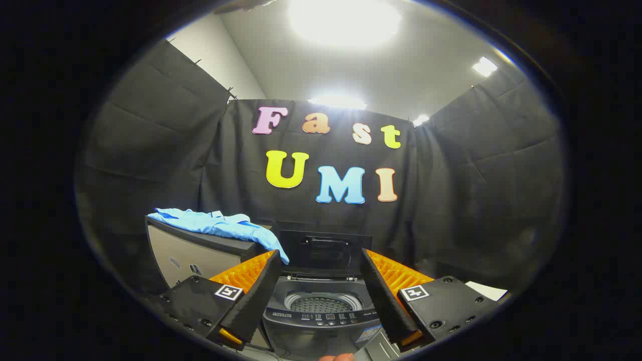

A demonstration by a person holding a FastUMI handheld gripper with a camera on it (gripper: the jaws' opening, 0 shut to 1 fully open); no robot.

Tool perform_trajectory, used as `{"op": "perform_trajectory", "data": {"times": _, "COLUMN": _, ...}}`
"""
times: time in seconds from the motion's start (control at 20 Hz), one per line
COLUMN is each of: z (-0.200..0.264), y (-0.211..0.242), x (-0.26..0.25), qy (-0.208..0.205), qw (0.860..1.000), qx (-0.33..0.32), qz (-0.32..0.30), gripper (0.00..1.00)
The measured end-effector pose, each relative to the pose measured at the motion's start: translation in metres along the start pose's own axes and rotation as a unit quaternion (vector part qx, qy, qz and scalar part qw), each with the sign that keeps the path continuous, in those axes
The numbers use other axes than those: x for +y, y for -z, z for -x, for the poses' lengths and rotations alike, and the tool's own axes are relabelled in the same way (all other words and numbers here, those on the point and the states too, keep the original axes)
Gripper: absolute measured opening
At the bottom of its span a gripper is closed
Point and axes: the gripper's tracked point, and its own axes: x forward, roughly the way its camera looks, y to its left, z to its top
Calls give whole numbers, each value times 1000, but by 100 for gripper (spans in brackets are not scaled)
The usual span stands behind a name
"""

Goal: Put the clothes into the washing machine and then close the washing machine lid.

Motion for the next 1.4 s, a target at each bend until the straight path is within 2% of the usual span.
{"op": "perform_trajectory", "data": {"times": 0.8, "z": -11, "y": 6, "x": -18, "qy": 17, "qw": 1000, "qx": 10, "qz": -18, "gripper": 98}}
{"op": "perform_trajectory", "data": {"times": 1.4, "z": -20, "y": 14, "x": -13, "qy": 4, "qw": 1000, "qx": 23, "qz": -8, "gripper": 98}}
